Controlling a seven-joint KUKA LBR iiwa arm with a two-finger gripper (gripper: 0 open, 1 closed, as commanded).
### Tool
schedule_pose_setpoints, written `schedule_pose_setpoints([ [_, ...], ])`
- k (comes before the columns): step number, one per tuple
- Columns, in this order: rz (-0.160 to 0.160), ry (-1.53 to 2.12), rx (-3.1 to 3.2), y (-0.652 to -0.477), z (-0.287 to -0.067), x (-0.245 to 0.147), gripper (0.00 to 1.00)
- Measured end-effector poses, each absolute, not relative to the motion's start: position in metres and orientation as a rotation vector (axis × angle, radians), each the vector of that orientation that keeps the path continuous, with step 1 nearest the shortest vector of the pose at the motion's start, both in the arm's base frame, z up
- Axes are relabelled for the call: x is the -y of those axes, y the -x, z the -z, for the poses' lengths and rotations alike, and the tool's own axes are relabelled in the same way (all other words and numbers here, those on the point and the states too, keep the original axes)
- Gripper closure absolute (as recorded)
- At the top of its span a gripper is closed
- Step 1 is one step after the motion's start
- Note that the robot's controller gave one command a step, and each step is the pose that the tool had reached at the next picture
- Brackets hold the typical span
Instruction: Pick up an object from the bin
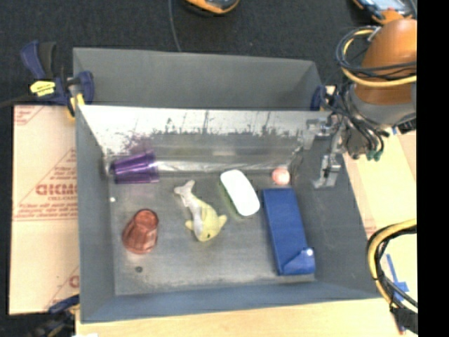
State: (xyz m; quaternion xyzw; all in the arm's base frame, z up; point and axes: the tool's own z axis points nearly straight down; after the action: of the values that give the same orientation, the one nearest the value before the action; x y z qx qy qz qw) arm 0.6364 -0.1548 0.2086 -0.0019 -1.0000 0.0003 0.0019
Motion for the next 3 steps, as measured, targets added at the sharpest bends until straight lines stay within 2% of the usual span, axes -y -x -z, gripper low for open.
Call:
schedule_pose_setpoints([
  [1,-0.003,0.002,3.146,-0.638,-0.213,0.154,0.0],
  [2,-0.003,0.141,3.147,-0.625,-0.16,0.11,0.0],
  [3,-0.007,0.062,3.153,-0.595,-0.116,0.079,0.0],
])
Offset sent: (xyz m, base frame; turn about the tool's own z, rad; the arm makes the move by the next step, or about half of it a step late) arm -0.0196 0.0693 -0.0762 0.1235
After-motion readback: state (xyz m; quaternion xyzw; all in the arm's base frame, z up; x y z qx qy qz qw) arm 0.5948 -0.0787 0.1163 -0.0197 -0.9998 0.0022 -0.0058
